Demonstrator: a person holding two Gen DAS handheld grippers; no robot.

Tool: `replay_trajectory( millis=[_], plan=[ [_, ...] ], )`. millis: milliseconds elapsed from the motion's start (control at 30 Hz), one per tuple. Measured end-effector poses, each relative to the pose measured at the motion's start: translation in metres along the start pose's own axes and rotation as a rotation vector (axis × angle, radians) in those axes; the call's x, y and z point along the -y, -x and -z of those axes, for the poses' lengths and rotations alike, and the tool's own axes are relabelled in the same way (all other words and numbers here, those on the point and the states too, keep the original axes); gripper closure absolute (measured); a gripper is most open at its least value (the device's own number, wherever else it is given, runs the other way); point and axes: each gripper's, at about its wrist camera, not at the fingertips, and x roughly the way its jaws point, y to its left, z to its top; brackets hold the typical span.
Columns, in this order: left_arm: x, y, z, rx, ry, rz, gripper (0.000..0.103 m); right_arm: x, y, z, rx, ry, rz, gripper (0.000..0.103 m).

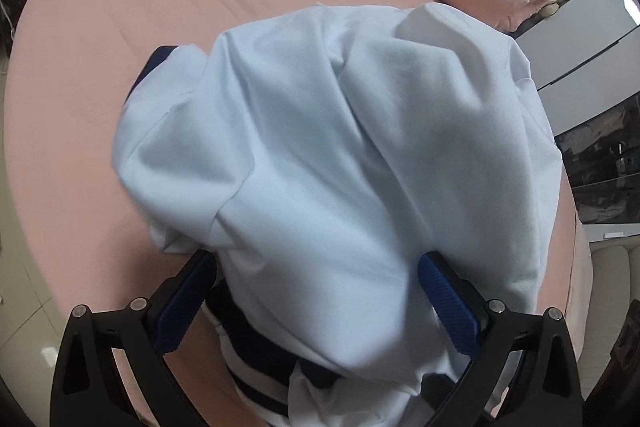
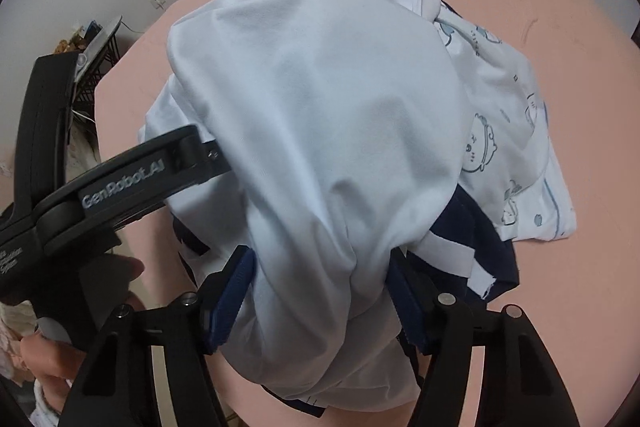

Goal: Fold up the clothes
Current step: 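Grasp the navy-trimmed hem of the light-blue garment with the left gripper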

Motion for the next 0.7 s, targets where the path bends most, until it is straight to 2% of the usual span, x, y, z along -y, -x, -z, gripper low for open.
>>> replay_trajectory(
  millis=[67,167,200,267,433,633,667,700],
  plan=[
    [0.000,-0.002,0.001,-0.001,-0.002,0.005,0.000,0.001,-0.001,-0.001,-0.001,-0.003,-0.005,0.038],
    [-0.001,-0.007,0.003,-0.009,-0.010,0.016,0.000,0.002,-0.004,-0.002,-0.002,-0.009,-0.006,0.048],
    [-0.001,-0.008,0.004,-0.010,-0.019,0.017,0.000,0.002,-0.006,-0.002,-0.004,-0.024,-0.012,0.054],
    [0.000,-0.009,0.006,-0.004,-0.031,0.021,0.000,0.001,-0.007,-0.003,-0.003,-0.041,-0.017,0.059],
    [-0.003,-0.010,0.013,0.026,-0.031,0.047,0.000,0.000,-0.007,-0.008,-0.002,-0.051,-0.021,0.065],
    [0.003,-0.006,0.019,0.040,-0.041,0.032,0.000,0.001,-0.004,-0.014,0.015,-0.088,-0.012,0.072],
    [0.004,-0.005,0.019,0.039,-0.039,0.029,0.002,0.000,-0.004,-0.016,0.015,-0.087,-0.013,0.073],
    [0.006,-0.003,0.021,0.042,-0.042,0.032,0.008,-0.001,-0.003,-0.018,0.016,-0.086,-0.013,0.074]
  ],
)
